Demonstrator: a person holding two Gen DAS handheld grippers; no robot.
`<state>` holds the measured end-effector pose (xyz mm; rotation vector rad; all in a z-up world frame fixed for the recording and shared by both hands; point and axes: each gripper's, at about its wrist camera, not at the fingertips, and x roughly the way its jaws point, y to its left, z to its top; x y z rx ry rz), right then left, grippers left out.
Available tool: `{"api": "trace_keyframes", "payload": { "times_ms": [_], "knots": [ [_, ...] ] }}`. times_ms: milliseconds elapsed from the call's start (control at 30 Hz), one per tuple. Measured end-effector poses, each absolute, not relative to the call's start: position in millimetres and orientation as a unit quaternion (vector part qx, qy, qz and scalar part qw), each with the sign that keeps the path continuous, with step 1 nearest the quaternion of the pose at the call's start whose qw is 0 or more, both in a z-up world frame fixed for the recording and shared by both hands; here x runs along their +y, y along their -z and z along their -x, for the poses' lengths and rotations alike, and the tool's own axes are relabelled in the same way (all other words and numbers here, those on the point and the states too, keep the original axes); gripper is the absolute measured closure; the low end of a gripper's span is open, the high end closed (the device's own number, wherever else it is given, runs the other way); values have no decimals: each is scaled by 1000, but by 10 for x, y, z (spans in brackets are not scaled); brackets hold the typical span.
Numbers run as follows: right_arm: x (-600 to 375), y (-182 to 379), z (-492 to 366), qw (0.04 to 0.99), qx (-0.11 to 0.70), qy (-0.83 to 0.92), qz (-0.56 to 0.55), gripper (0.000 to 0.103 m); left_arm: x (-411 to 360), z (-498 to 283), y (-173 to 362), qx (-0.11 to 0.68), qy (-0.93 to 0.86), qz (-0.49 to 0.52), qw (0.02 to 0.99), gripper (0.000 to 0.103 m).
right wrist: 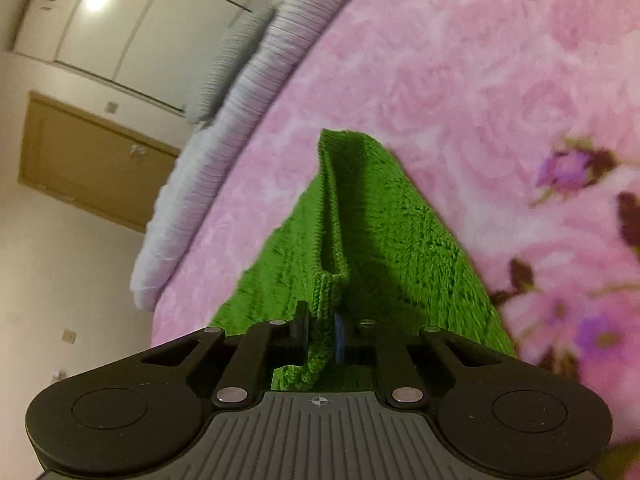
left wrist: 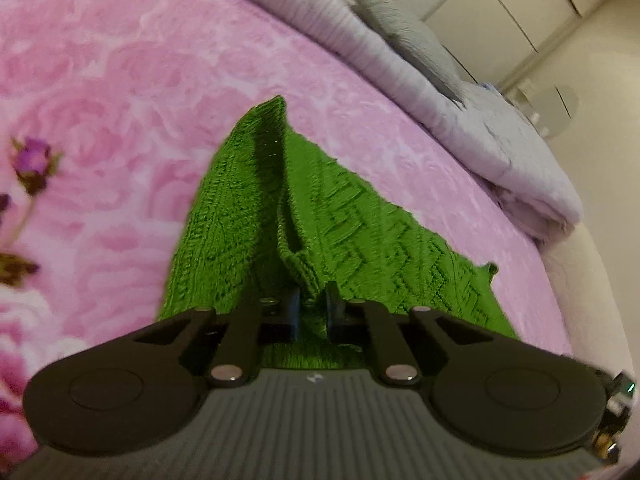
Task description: Fold clothes
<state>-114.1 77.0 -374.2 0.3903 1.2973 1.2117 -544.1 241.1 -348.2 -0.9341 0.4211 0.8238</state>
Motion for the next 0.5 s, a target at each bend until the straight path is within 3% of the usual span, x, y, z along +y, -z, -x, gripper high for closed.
{"api": "trace_keyframes", "payload": {
  "times_ms": [267,433,500],
  "knots": [
    [65,3658,1446,622,574,-518,-123,91,1800,5756,3480,215,-382,414,798,95],
    [-9,3818,1459,626,586,-498,-128,90,1662,5899,3720,190,-387,465,773,91],
    [-7,3821,1447,618,591,-496,-147,82,1655,5945,3781,170,-384,492,762,89]
  ]
}}
